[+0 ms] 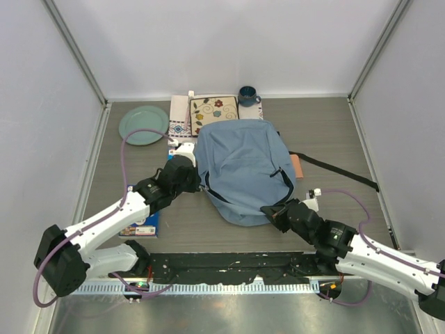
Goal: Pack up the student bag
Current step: Unzip the student bag at the center of the board, then pick up the student bag at the center of the board.
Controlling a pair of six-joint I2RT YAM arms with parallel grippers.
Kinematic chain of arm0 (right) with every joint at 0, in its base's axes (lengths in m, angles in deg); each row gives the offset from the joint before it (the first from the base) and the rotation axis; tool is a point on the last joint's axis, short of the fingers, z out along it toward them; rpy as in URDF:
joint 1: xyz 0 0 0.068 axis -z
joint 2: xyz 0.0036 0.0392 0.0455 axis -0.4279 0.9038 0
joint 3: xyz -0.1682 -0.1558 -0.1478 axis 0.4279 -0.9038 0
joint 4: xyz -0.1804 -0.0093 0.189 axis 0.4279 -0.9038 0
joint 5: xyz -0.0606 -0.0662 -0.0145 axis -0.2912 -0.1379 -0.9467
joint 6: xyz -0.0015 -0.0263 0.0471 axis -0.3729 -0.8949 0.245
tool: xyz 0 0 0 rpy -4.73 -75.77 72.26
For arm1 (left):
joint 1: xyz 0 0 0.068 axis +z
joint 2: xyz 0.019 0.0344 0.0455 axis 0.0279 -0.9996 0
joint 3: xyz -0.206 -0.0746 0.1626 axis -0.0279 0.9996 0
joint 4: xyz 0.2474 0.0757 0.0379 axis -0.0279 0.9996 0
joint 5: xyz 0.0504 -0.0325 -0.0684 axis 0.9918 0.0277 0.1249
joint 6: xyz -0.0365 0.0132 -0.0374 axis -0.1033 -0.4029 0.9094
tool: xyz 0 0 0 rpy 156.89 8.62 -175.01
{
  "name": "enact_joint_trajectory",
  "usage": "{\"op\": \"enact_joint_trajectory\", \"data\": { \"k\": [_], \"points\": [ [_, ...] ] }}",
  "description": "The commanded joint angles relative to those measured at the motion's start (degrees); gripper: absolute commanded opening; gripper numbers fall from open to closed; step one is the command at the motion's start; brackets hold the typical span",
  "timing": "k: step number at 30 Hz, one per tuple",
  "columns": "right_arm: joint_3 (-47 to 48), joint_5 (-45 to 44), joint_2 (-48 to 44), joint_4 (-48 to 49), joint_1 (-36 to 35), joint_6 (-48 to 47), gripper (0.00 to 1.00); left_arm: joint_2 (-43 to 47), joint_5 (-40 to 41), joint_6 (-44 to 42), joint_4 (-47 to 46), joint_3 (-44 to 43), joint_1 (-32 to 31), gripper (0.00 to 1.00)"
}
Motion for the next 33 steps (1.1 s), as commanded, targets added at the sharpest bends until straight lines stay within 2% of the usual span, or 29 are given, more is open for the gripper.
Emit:
{"op": "enact_joint_trajectory", "data": {
  "k": [1, 5, 9, 11, 12, 14, 15, 16, 17, 19, 22, 24, 29, 33],
  "points": [
    [-1.7, -5.6, -1.9, -9.1, 0.6, -4.2, 0.01, -2.6, 8.4, -5.5, -3.9, -4.6, 4.8, 0.0],
    [-2.8, -5.3, -3.4, -9.0, 0.6, -4.3, 0.01, -5.3, 5.3, -5.3, -6.8, -7.4, 6.6, 0.0],
    [-3.0, -5.2, -4.5, -7.3, 0.6, -5.6, 0.01, -8.7, 2.7, -3.9, -4.7, -9.7, 6.8, 0.0],
    [-2.8, -5.2, -4.9, -5.5, 0.6, -6.9, 0.01, -8.5, -0.6, -2.6, -3.8, -10.0, 6.9, 0.06],
    [-2.6, -5.2, -5.0, -4.9, 0.6, -7.1, 0.01, -8.2, -1.9, -2.0, -3.7, -9.7, 6.8, 0.1],
    [-1.8, -5.4, -4.7, -2.3, 0.6, -8.5, 0.01, -6.7, -6.2, 0.1, -3.6, -8.7, 6.8, 0.28],
    [-1.2, -5.5, -4.5, -1.4, 0.5, -9.0, 0.01, -6.0, -7.5, 0.6, -3.5, -8.4, 6.9, 0.39],
    [0.2, -5.9, -4.2, 0.2, 0.5, -9.6, 0.01, -4.1, -10.0, 1.1, -3.6, -7.5, 6.8, 0.56],
    [1.0, -6.0, -3.3, 1.0, 0.6, -11.0, 0.01, -3.3, -10.8, 2.3, -3.5, -7.2, 6.8, 0.64],
    [4.3, -6.6, -1.9, 3.6, 0.6, -13.5, 0.01, -0.4, -12.1, 3.0, -3.0, -6.2, 6.8, 0.77],
    [10.0, -6.9, 2.2, 5.6, 0.7, -17.3, 0.01, 2.5, -12.6, 4.7, -1.2, -5.3, 6.8, 0.91],
    [12.8, -6.9, 5.7, 7.4, 0.9, -20.0, 0.01, 4.7, -14.1, 7.2, -1.0, -4.6, 6.8, 0.95],
    [19.8, -5.9, 11.5, 11.0, 1.4, -24.2, 0.01, 6.8, -19.7, 14.6, -1.7, -1.1, 6.8, 0.95],
    [22.1, -4.7, 14.6, 12.4, 1.9, -25.6, 0.01, 9.0, -23.6, 21.6, -7.1, 4.0, 6.5, 0.97]
  ]
}}
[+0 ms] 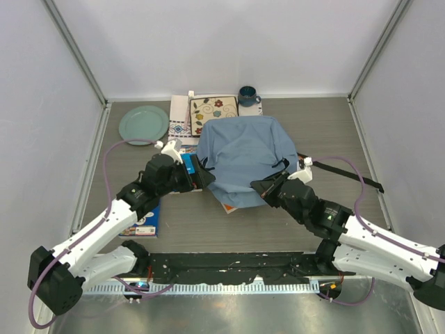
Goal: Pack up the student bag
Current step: Pick up the student bag at the center of the board.
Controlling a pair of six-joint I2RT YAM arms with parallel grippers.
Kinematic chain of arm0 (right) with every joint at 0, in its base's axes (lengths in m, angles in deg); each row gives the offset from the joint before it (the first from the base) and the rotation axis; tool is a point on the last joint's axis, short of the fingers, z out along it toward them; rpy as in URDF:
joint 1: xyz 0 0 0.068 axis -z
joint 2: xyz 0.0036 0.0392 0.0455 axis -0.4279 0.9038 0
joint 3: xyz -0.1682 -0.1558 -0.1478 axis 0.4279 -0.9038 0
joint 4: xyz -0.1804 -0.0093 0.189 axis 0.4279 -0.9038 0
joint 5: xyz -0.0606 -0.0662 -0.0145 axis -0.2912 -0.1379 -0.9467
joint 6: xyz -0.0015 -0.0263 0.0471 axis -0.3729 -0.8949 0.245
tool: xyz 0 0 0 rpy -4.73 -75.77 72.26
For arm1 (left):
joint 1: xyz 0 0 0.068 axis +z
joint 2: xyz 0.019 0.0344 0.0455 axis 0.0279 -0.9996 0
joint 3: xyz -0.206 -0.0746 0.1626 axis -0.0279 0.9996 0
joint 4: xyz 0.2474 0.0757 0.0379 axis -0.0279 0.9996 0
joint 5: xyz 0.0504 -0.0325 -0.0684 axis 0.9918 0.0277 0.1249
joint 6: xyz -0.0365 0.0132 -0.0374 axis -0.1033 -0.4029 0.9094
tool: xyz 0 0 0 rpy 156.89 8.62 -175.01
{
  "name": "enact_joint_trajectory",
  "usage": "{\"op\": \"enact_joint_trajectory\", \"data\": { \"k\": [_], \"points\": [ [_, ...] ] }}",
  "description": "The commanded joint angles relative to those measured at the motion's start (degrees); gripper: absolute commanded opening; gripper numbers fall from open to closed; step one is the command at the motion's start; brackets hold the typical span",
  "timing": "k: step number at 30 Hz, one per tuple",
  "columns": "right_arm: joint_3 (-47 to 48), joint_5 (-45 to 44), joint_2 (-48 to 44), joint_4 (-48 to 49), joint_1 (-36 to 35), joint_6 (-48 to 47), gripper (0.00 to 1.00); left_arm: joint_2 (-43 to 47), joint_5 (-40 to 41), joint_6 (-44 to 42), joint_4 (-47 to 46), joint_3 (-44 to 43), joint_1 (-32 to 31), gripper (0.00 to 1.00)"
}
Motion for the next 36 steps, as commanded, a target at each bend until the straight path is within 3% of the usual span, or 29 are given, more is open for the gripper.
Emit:
{"op": "enact_joint_trajectory", "data": {
  "k": [1, 12, 19, 20, 21, 26, 27, 29, 31, 34, 36],
  "points": [
    [3.8, -1.2, 2.1, 7.0, 0.7, -4.1, 0.01, 2.6, -6.0, 9.8, -6.3, 4.4, -0.3, 0.98],
    [3.6, 2.2, 2.8, 8.7, 0.7, -5.9, 0.01, 0.7, -3.9, 16.4, -13.2, 5.0, -0.4, 1.0],
    [4.6, 5.2, 4.9, 10.9, 0.8, -9.1, 0.01, -6.7, -10.0, 16.7, -16.7, 2.5, -0.6, 0.97],
    [5.0, 5.8, 5.2, 11.0, 0.8, -9.5, 0.01, -7.4, -10.7, 16.8, -17.4, 2.6, -0.7, 0.91],
    [5.3, 6.1, 5.6, 11.0, 0.8, -10.1, 0.01, -8.0, -11.4, 16.7, -18.2, 2.9, -0.7, 0.74],
    [6.8, 7.7, 7.1, 11.0, 1.1, -13.3, 0.01, -8.7, -10.4, 15.3, -17.3, 2.5, -0.7, 0.3],
    [7.0, 7.9, 7.1, 10.2, 1.1, -14.0, 0.01, -9.2, -10.4, 15.2, -17.1, 1.9, -0.7, 0.12],
    [8.5, 6.9, 6.7, 8.1, 1.8, -15.9, 0.16, -9.8, -10.0, 14.7, -16.4, 1.1, -0.7, 0.0],
    [10.5, 3.7, 5.9, 3.2, 2.4, -17.4, 0.47, -10.8, -9.3, 14.3, -15.4, -0.4, -0.7, 0.0],
    [13.2, -4.3, 2.5, -4.8, 3.9, -20.0, 0.74, -11.7, -7.3, 12.0, -11.7, -3.6, -0.7, 0.0],
    [15.4, -8.4, -0.4, -10.7, 5.4, -22.4, 0.77, -11.7, -5.0, 10.2, -9.6, -5.9, -0.7, 0.0]
  ]
}}
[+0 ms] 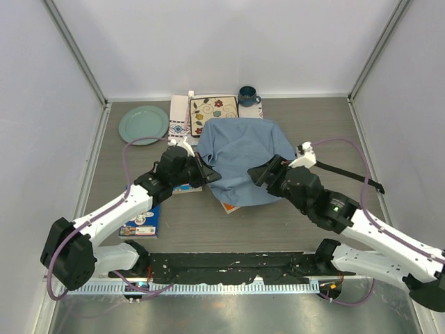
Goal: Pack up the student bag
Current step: Pick up the student bag at the center of the board.
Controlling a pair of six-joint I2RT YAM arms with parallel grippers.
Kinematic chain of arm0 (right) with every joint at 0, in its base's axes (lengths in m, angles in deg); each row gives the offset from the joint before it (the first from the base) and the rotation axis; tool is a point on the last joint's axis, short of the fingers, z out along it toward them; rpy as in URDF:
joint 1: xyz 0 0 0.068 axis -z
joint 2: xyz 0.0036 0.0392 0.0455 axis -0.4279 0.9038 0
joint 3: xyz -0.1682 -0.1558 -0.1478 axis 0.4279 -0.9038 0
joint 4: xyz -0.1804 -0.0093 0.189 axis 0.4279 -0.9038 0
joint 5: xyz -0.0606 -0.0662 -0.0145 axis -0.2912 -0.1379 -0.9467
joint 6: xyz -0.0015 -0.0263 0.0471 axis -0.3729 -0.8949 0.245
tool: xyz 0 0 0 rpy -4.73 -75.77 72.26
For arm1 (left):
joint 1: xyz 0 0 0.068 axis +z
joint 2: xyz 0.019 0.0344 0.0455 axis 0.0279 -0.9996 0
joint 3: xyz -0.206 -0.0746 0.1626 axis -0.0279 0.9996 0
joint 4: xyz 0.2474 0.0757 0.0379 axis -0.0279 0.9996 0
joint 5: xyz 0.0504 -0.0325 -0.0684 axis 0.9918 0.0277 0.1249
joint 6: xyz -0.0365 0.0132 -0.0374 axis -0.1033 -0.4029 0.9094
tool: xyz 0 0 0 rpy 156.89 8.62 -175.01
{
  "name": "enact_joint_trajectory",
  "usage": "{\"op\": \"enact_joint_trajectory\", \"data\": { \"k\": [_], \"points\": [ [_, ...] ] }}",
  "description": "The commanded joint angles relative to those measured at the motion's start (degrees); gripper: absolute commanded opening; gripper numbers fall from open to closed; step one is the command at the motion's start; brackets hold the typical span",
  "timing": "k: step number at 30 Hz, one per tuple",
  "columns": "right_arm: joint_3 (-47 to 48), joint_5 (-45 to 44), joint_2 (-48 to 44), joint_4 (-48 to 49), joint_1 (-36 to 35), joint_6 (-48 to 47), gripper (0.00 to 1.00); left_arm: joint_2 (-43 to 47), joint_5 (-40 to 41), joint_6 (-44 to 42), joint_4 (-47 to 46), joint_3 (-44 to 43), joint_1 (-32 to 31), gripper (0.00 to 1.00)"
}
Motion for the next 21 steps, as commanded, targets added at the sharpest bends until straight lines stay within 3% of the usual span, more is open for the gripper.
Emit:
{"op": "enact_joint_trajectory", "data": {
  "k": [1, 5, 9, 14, 17, 18, 21],
  "points": [
    [7.1, -16.4, -6.3, -10.2, 3.1, -6.8, 0.77, 0.0, 3.7, -4.8, 1.3, -7.1, 0.0, 0.0],
    [10.7, -27.0, -6.6, -21.1, 6.2, -7.6, 0.77, -0.5, 4.2, -8.2, 0.6, -12.8, 1.0, 0.0],
    [11.4, -27.3, -3.1, -24.8, 12.3, -8.2, 0.77, -2.1, 5.4, -11.4, 3.3, -20.2, 1.8, 0.0],
    [7.6, -15.7, 0.2, -22.4, 25.4, -10.9, 0.77, -3.3, 7.3, -14.1, 5.3, -26.5, 3.1, 0.0],
    [2.0, -3.0, 2.2, -16.8, 32.3, -12.5, 0.76, -3.0, 7.3, -14.1, 5.0, -26.6, 3.7, 0.0],
    [-0.6, 1.9, 2.8, -15.0, 33.6, -13.3, 0.75, -2.8, 6.9, -14.0, 5.2, -26.6, 3.8, 0.0],
    [-2.3, 4.3, 7.7, -10.7, 34.9, -14.7, 0.74, -1.7, 5.2, -14.4, 3.8, -25.8, 3.9, 0.0]
  ]
}}
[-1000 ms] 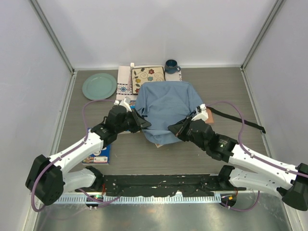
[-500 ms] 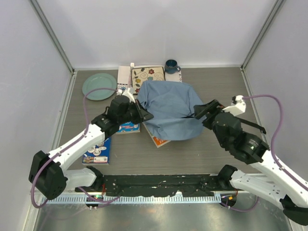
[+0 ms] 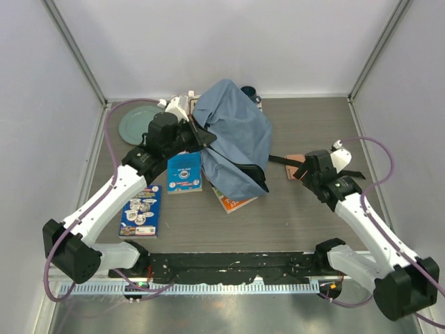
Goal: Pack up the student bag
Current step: Pick up the student bag at the center of the board, then move the personal item to the center of the board.
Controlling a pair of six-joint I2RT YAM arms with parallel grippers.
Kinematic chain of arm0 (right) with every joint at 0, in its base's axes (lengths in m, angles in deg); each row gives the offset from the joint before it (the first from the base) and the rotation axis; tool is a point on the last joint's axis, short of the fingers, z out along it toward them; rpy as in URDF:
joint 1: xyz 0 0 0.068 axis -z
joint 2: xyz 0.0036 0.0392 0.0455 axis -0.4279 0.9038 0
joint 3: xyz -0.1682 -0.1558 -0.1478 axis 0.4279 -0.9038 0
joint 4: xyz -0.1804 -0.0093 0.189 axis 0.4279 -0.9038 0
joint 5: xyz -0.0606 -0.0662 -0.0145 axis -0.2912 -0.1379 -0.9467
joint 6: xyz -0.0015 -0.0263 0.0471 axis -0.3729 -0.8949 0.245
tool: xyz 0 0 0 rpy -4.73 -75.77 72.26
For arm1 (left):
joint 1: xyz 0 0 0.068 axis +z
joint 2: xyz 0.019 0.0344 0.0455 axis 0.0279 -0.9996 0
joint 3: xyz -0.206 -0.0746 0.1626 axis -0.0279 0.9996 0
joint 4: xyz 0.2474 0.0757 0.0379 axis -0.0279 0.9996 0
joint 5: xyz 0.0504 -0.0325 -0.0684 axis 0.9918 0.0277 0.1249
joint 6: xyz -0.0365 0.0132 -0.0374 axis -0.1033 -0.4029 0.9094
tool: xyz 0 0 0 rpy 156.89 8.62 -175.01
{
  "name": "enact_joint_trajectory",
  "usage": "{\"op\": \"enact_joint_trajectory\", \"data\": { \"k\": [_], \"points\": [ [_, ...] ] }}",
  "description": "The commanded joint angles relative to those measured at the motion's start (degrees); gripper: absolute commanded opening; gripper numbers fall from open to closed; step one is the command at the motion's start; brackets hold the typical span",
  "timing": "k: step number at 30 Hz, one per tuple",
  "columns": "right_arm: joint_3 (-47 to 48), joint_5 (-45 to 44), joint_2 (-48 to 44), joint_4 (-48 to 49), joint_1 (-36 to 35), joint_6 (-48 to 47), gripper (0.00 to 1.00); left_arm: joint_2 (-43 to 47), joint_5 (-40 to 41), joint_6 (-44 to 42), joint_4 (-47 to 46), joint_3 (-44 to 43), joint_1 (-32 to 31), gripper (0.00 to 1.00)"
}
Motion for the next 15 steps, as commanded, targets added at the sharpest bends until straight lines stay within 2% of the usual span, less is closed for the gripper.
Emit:
{"op": "enact_joint_trajectory", "data": {
  "k": [1, 4, 8, 15],
  "points": [
    [-1.8, 9.9, 5.2, 7.8, 2.1, -3.7, 0.74, 2.9, -1.3, -2.0, -5.2, -1.4, 0.5, 0.0],
    [0.3, 9.1, 10.1, 9.7, 2.5, -5.0, 0.75, 4.8, -2.1, -3.2, -4.3, -1.4, 0.5, 0.0],
    [3.6, 9.1, 17.1, 13.0, 3.0, -7.9, 0.75, 8.4, 0.9, -4.8, -1.5, -0.3, 0.5, 0.0],
    [9.2, 5.3, 30.0, 13.9, 3.2, -9.8, 0.76, 12.2, 2.9, -4.8, -1.0, 4.2, 0.5, 0.0]
  ]
}}
